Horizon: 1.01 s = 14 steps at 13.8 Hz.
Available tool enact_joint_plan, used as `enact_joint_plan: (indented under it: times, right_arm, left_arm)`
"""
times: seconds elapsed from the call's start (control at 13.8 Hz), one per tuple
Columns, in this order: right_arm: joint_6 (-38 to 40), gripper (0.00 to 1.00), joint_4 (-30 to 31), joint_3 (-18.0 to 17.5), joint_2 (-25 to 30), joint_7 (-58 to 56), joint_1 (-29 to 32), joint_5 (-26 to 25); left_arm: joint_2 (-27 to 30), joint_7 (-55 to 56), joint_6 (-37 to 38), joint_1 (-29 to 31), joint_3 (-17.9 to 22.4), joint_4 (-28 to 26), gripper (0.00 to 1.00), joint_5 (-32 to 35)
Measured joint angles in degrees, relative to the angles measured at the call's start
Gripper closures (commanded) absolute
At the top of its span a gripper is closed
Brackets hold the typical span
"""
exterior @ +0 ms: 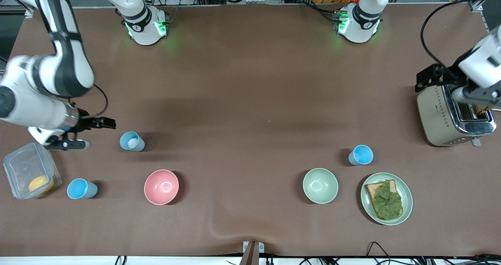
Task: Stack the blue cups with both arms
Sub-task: 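Grasp the blue cup with the right gripper while the left gripper reaches another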
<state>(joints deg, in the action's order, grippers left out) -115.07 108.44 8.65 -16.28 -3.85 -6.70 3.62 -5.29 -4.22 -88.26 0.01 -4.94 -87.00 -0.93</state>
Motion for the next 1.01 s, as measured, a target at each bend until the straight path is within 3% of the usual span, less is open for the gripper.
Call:
enact_joint_plan:
  times: [0.43,0.65,0.72,0.8,0.87,0.94,1.01]
  right_arm:
    - [-8.97,0.04,1.27,0.23,-5.63,0.00,0.23,0.00]
    - [-13.66,0.16,1.67,0.24,-8.32,0.00,0.25,0.00]
    - [-14.70,0.24,1.85,0.24,-9.29,-0.04,0.24,0.00]
    - [-15.34,0.42,2.03,0.23,-10.19,-0.05,0.24,0.00]
    - [-15.76,0.72,2.17,0.22,-10.87,-0.05,0.23,0.00]
    - [-15.91,0.92,2.23,0.21,-11.39,-0.07,0.22,0.00]
    - [-15.93,1.00,2.24,0.18,-11.64,-0.09,0.19,0.00]
  left_arm:
    - [-12.49,0.36,-8.47,0.07,0.04,-0.16,0.00,0.00]
    - [-17.57,0.93,-13.53,0.15,0.07,-0.25,0.00,0.00]
    - [-18.50,0.93,-14.88,0.15,0.07,-0.58,0.00,0.00]
    - [-19.02,0.94,-16.71,0.14,0.07,-1.46,0.00,0.00]
    - [-19.32,0.94,-19.31,0.11,0.07,-2.90,0.00,0.00]
    - [-19.49,0.94,-22.12,0.10,0.06,-4.65,0.00,0.00]
    - [-19.73,0.94,-24.64,0.12,0.07,-6.38,0.00,0.00]
